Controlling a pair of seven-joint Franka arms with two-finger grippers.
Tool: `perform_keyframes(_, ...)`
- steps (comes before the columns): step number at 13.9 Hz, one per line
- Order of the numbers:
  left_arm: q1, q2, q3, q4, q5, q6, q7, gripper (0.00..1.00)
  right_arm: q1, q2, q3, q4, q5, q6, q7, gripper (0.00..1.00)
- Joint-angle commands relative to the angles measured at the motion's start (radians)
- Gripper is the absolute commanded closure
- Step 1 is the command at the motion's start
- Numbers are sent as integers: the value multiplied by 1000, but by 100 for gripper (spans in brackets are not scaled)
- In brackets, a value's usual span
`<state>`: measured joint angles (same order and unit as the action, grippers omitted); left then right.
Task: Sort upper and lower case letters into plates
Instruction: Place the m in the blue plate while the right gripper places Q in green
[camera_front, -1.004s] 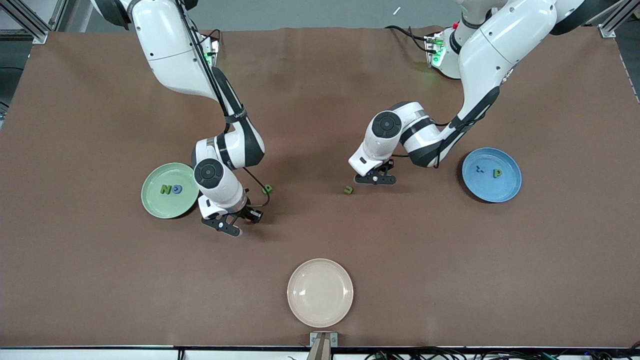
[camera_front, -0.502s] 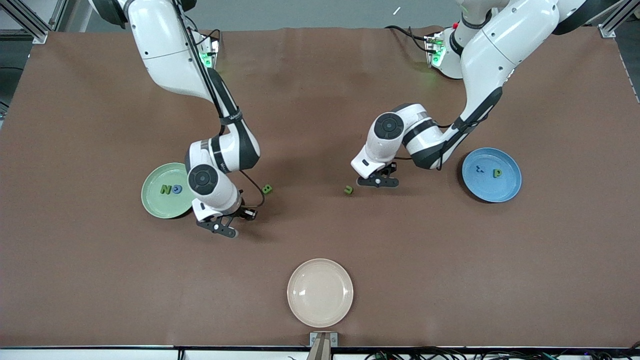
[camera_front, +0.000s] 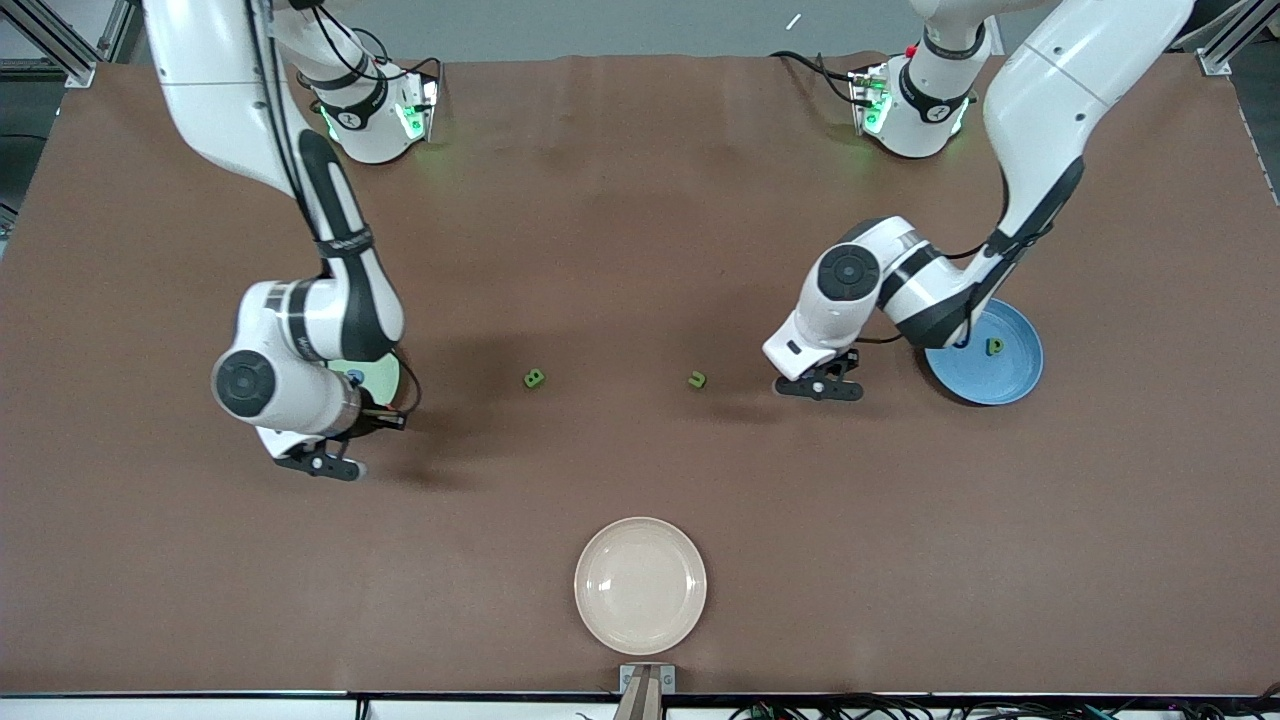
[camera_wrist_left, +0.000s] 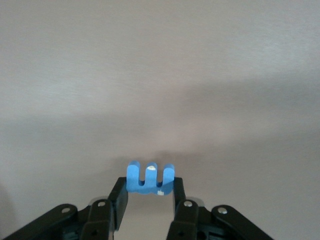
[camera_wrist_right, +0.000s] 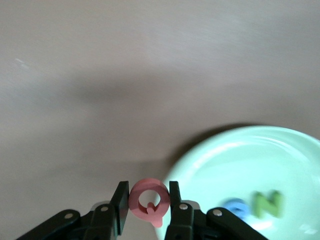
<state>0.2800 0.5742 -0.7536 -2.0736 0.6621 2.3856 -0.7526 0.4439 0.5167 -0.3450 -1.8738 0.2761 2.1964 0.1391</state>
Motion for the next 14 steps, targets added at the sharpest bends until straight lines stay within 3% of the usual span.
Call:
perform_keyframes(1,222,-74,-116,-120,14,6,105,93,-53,-174,14,-198,-12,19,-99,99)
perform_keyframes(4,449,-96,-193,-192,52,9,286,93,-65,-265,12,-347,-14,77,-125,100)
perform_keyframes(8,648,-83,-208,-218,191,47,456,93,-85,-328,12,-478,-15,134,-153,100)
perform_keyframes(14,761,-33,-202,-192,205,47,660,93,-87,-278,14,-544,-52,331,-153,99)
